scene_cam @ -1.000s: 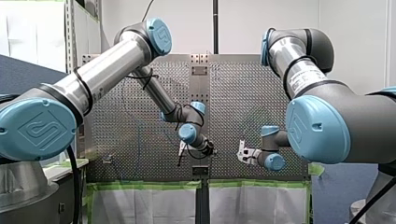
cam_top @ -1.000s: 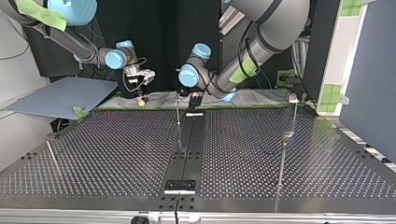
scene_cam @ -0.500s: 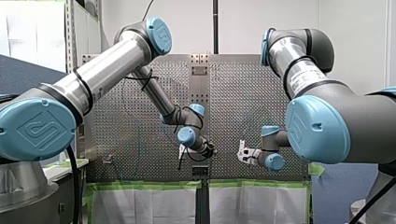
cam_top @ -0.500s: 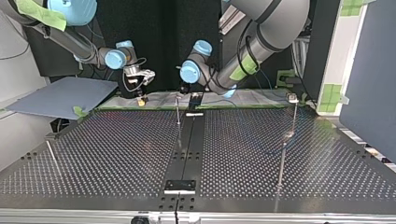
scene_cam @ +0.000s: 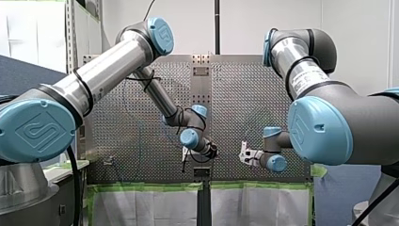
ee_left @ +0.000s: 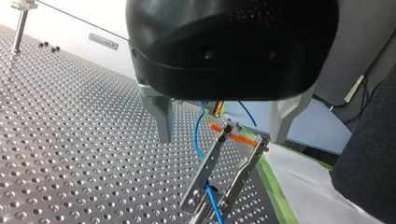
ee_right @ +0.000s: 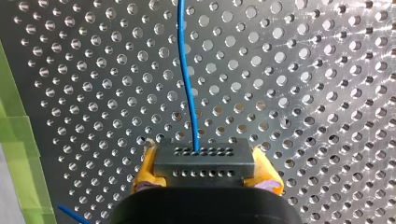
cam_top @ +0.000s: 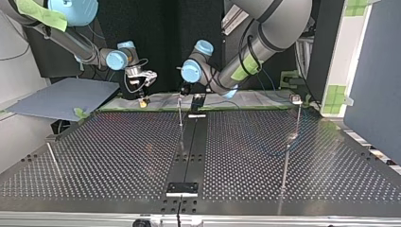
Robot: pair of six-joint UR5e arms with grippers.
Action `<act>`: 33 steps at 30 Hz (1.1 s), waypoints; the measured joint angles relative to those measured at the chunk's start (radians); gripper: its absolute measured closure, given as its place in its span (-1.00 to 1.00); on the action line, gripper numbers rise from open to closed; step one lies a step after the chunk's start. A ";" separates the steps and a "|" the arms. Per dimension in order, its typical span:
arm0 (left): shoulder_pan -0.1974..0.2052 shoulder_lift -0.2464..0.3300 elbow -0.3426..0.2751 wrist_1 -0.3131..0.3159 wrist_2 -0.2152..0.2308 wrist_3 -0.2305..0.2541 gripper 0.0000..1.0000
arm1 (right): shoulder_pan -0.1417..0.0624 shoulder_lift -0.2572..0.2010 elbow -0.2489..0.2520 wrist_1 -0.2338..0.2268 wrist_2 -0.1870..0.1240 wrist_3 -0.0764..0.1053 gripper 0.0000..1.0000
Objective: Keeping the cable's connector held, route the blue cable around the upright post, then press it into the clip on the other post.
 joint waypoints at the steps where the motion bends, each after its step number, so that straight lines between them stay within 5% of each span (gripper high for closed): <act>1: 0.000 0.000 0.000 0.000 0.000 0.000 -1.00 | 0.000 0.000 0.000 0.000 0.000 0.000 1.00; 19: -0.008 0.005 -0.009 -0.024 -0.014 0.013 -1.00 | 0.000 0.000 0.000 0.000 0.000 0.002 1.00; 26: -0.016 0.063 -0.071 0.008 -0.066 0.070 -1.00 | 0.000 0.000 0.000 0.004 0.000 0.000 1.00; 33: -0.048 0.136 -0.144 0.071 -0.119 0.028 -1.00 | 0.000 0.000 0.000 -0.002 0.000 0.002 1.00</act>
